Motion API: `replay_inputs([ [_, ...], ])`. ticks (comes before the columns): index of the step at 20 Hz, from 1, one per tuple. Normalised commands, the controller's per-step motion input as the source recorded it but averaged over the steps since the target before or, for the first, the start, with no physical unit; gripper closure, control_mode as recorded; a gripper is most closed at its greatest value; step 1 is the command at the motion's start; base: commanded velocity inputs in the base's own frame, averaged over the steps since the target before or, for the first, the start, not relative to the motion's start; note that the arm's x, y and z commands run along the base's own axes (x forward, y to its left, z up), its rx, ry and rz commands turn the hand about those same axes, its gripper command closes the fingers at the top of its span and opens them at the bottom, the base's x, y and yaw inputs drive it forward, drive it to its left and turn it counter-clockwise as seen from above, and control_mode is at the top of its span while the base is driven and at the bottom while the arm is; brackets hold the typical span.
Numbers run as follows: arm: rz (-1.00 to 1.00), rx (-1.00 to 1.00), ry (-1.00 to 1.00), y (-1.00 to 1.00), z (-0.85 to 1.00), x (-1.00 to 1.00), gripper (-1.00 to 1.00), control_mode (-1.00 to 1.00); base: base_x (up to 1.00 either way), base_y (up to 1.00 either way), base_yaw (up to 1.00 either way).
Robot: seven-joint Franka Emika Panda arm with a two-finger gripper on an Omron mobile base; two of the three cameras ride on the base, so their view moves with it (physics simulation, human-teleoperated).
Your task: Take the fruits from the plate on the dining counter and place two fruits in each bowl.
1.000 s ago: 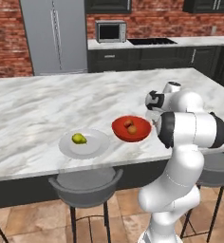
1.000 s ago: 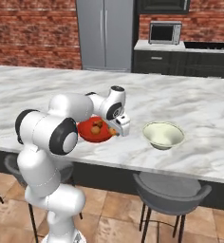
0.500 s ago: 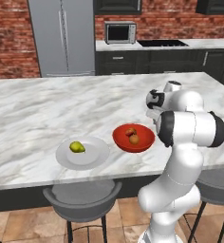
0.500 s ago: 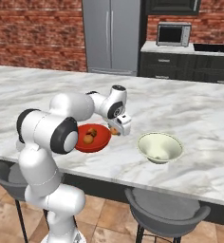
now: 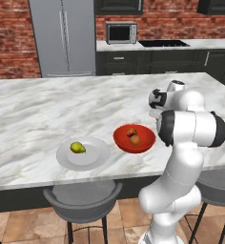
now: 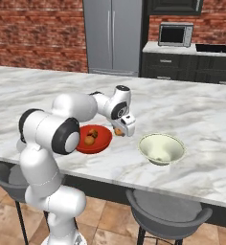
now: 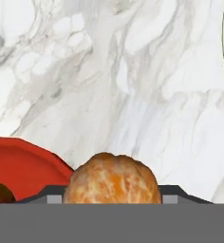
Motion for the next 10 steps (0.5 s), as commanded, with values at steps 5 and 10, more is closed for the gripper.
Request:
replay_inputs([
  [5,0.0,0.0,0.02,-0.78,0.15,0.0,1.0,-1.0,0.0,0.0,0.0],
  [10,-0.05,0.0,0.12,-0.86,0.01,0.0,1.0,-1.0,0.0,0.0,0.0],
])
